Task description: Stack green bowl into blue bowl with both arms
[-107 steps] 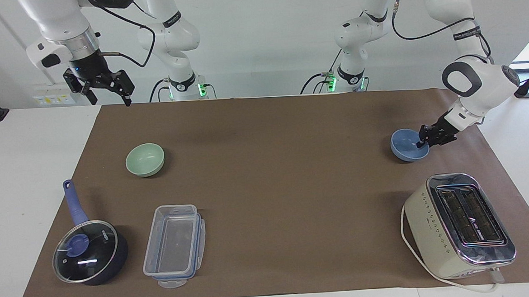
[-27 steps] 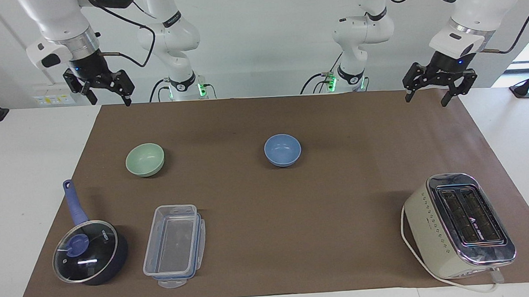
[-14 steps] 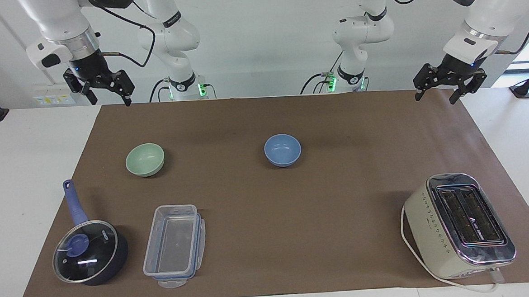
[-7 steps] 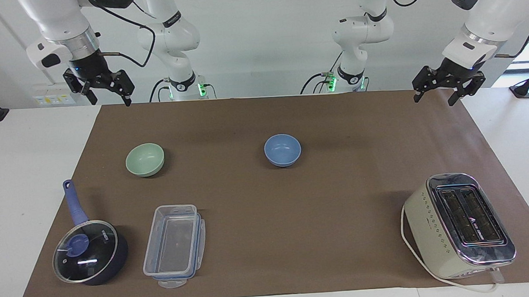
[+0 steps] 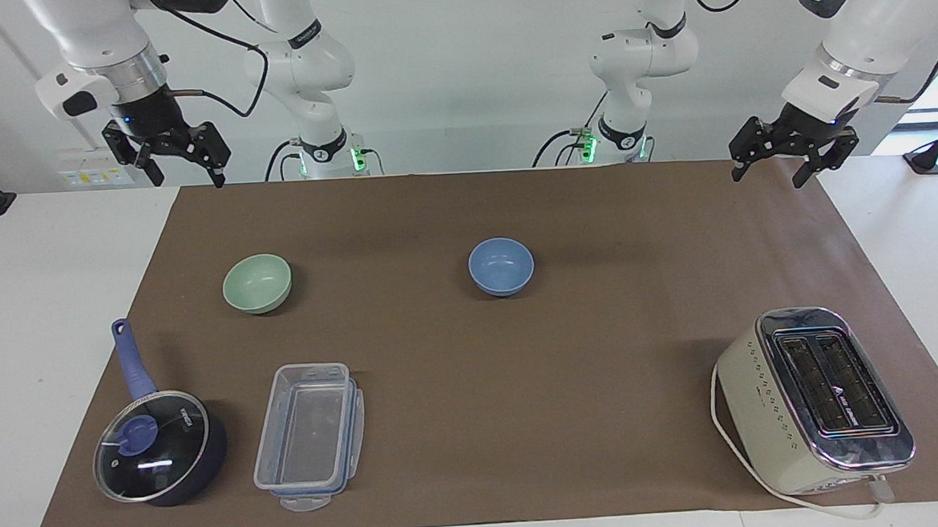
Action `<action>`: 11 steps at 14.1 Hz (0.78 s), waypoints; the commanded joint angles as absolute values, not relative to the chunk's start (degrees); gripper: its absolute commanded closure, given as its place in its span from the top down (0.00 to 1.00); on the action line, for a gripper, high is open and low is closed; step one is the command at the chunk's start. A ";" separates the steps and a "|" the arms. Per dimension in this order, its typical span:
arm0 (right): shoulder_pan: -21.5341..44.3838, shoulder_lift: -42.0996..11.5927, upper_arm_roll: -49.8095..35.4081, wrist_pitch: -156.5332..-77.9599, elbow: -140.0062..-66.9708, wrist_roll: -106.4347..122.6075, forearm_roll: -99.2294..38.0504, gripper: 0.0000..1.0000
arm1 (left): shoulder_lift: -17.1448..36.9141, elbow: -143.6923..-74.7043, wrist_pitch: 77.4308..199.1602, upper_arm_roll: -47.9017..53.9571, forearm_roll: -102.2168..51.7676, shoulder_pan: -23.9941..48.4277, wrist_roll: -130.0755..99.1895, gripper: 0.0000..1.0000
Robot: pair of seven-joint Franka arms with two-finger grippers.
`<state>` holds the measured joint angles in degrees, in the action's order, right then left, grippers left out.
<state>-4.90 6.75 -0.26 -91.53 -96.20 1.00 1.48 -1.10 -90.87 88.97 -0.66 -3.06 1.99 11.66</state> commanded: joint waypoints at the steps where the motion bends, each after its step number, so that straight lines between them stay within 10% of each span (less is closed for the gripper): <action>1: -6.50 6.77 -0.35 -98.23 -102.37 5.44 1.67 1.00 | -0.79 -89.47 87.10 -0.53 -1.67 2.02 12.22 1.00; 11: -11.25 0.79 -0.35 -124.26 -124.26 13.18 1.23 1.00 | -1.14 -89.47 87.36 -0.26 -1.84 1.76 12.31 1.00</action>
